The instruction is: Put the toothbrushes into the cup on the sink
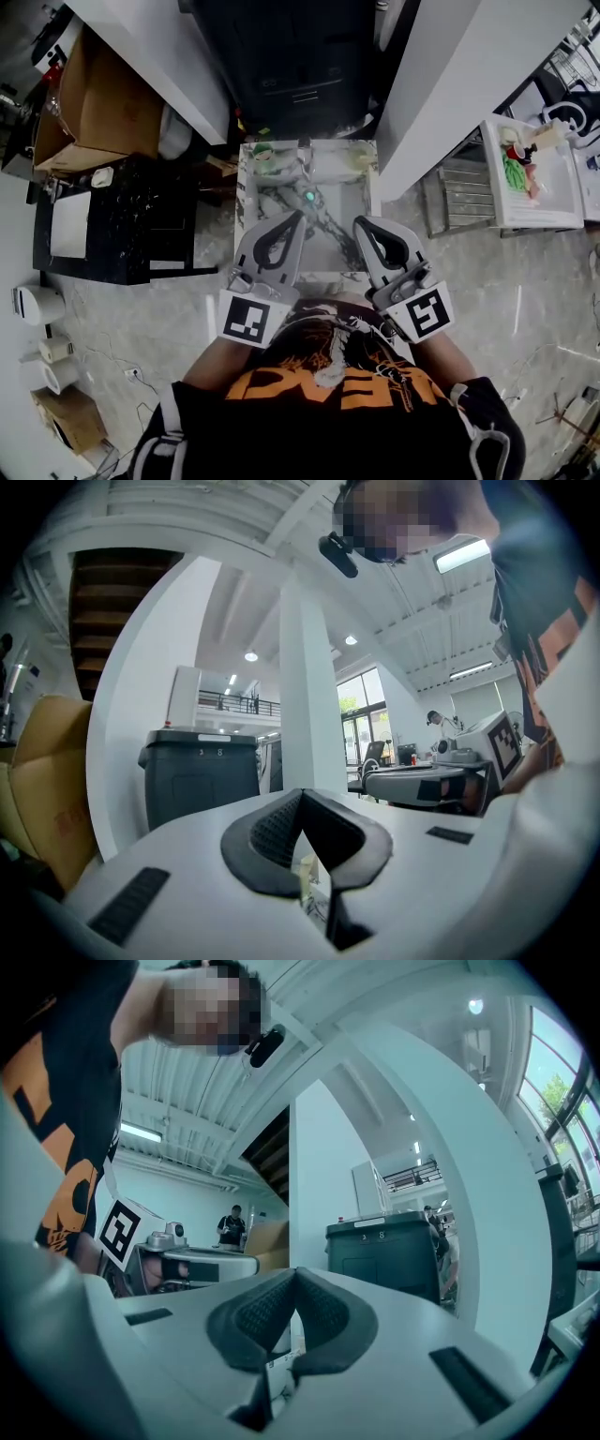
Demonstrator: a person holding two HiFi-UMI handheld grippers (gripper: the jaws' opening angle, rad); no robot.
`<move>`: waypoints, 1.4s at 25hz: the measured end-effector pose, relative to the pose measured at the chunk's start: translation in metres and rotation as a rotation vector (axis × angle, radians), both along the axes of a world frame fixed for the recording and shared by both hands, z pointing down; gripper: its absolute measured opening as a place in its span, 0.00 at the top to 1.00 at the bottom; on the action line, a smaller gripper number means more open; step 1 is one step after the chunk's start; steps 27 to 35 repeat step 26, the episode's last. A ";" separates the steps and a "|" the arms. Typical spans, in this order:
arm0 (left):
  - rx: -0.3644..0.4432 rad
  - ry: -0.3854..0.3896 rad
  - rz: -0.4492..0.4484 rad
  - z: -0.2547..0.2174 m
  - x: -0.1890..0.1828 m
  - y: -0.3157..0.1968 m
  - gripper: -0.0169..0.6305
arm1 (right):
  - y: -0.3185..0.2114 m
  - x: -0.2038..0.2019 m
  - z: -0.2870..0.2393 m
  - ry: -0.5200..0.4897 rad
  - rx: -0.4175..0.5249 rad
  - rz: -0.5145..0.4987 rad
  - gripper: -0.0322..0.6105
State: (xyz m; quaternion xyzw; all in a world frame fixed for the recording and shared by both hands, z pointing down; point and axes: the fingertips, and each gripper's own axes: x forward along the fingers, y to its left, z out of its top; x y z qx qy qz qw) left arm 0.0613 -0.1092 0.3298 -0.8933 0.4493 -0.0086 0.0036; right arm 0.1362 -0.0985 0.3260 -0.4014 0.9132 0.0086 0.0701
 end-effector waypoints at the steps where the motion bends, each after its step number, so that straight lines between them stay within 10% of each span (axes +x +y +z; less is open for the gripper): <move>1: 0.002 0.002 0.001 0.000 0.003 0.001 0.94 | 0.001 0.001 -0.001 0.002 0.002 -0.003 0.93; 35: -0.002 0.001 0.043 0.004 0.007 0.001 0.94 | -0.006 -0.018 0.001 0.035 -0.005 -0.023 0.93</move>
